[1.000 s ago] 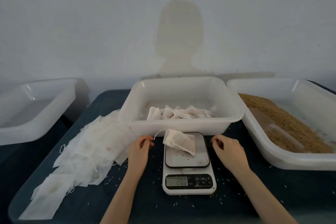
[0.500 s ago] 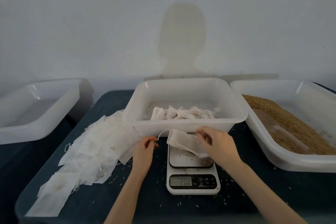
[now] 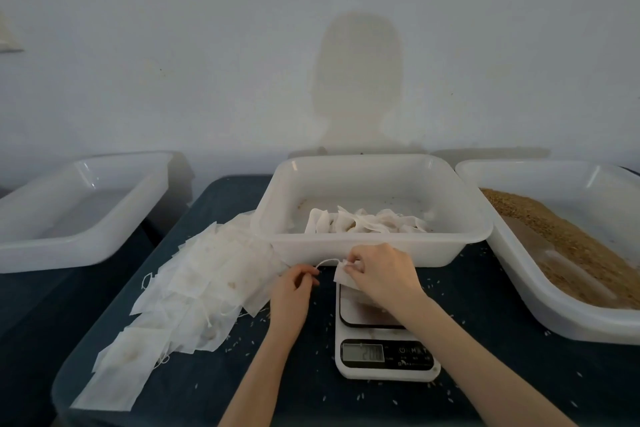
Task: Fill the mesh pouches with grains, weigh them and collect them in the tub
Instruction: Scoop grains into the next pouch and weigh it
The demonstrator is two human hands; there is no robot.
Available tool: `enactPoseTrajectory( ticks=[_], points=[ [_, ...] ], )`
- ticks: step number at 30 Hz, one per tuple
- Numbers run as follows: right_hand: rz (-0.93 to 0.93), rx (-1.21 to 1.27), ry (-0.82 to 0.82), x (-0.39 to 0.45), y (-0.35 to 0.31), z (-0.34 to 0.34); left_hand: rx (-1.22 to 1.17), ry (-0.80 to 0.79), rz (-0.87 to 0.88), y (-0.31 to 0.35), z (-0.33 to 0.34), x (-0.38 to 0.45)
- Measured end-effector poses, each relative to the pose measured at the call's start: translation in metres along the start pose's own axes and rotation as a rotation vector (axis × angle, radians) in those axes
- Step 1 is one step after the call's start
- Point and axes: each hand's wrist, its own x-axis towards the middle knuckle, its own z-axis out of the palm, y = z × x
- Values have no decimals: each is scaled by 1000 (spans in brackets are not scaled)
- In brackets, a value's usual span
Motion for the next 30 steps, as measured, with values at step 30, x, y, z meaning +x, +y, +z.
enactPoseTrajectory(
  ticks=[30],
  points=[
    [273,8,-245,63,86,-58,31,-5,-30,-3,4,2]
  ],
)
